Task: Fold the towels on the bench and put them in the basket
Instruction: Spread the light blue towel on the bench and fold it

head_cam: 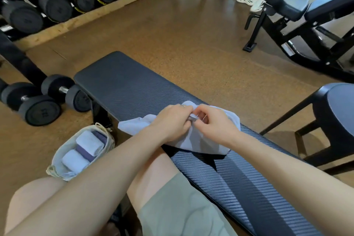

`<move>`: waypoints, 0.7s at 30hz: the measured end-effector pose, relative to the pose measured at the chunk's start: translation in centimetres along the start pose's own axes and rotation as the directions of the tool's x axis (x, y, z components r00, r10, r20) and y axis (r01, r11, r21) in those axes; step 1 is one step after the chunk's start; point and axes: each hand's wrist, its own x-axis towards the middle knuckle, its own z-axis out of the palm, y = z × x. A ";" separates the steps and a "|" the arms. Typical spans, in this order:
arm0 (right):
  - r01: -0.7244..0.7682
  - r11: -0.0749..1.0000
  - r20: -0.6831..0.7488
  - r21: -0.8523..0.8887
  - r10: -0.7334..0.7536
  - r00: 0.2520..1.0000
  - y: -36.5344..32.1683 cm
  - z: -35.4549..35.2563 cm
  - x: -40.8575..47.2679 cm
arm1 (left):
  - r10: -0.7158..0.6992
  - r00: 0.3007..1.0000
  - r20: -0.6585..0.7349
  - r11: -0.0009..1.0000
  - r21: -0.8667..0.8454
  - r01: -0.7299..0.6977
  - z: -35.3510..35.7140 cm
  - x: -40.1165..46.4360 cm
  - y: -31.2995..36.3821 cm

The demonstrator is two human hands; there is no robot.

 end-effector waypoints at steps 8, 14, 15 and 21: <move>-0.078 0.985 0.043 -0.152 0.086 0.995 0.4 -3.4 1.8 | -0.006 0.996 -0.084 0.953 0.302 0.031 -8.2 -0.3 -5.8; -0.168 0.974 -0.220 -0.150 0.132 0.967 -0.3 -6.7 5.3 | -0.118 0.990 -0.079 0.787 0.600 0.142 -10.3 0.7 -9.1; -0.188 0.965 -0.251 -0.180 0.140 0.958 -0.3 -7.2 5.8 | -0.176 0.977 -0.119 0.783 0.584 0.212 -10.5 1.2 -9.1; -0.270 0.920 -0.391 -0.284 0.146 0.909 0.1 -11.1 8.0 | -0.299 0.912 -0.279 0.823 0.408 0.395 -12.4 4.6 -7.4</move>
